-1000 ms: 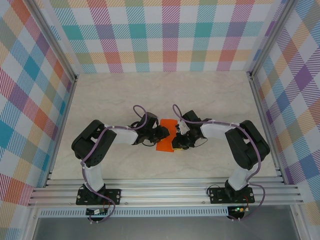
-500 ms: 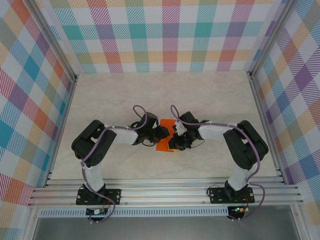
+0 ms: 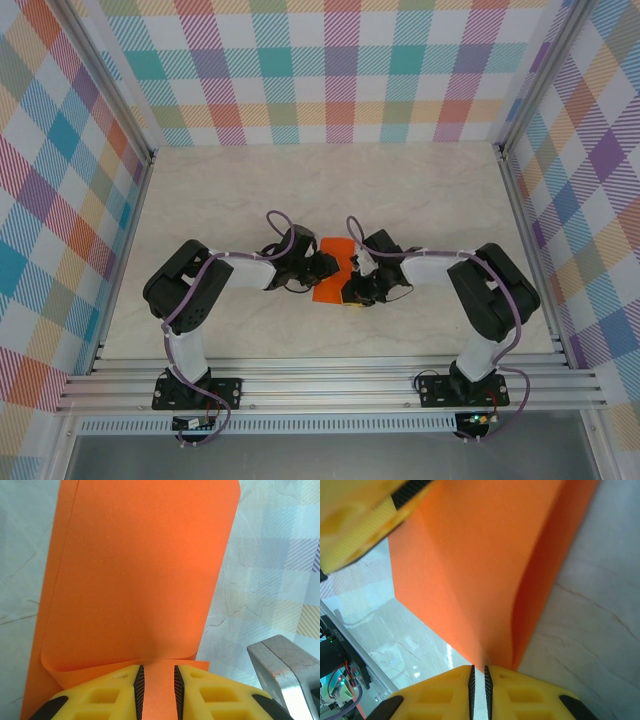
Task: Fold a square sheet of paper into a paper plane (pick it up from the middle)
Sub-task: Fold the triangle a second time at the center of the table.
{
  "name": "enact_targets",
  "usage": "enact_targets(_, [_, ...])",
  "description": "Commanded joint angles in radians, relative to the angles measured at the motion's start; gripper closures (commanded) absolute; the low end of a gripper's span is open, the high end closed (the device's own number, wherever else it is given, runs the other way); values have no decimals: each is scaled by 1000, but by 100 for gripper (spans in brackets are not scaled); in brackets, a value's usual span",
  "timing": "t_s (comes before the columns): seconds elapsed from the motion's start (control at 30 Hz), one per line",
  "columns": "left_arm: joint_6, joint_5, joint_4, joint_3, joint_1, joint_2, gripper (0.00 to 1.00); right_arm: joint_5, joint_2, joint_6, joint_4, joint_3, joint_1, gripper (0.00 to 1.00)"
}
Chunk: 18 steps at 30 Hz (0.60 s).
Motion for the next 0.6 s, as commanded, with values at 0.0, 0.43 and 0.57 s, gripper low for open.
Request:
enact_targets(0.0, [11, -19, -39, -25, -9, 18, 75, 36, -39, 30, -105, -47, -15, 83])
enact_targets(0.43, [6, -10, -25, -18, -9, 26, 75, -88, -52, 78, -25, 79, -30, 84])
enact_targets(0.57, [4, -8, -23, -17, -9, 24, 75, -52, 18, 65, -41, 117, -30, 84])
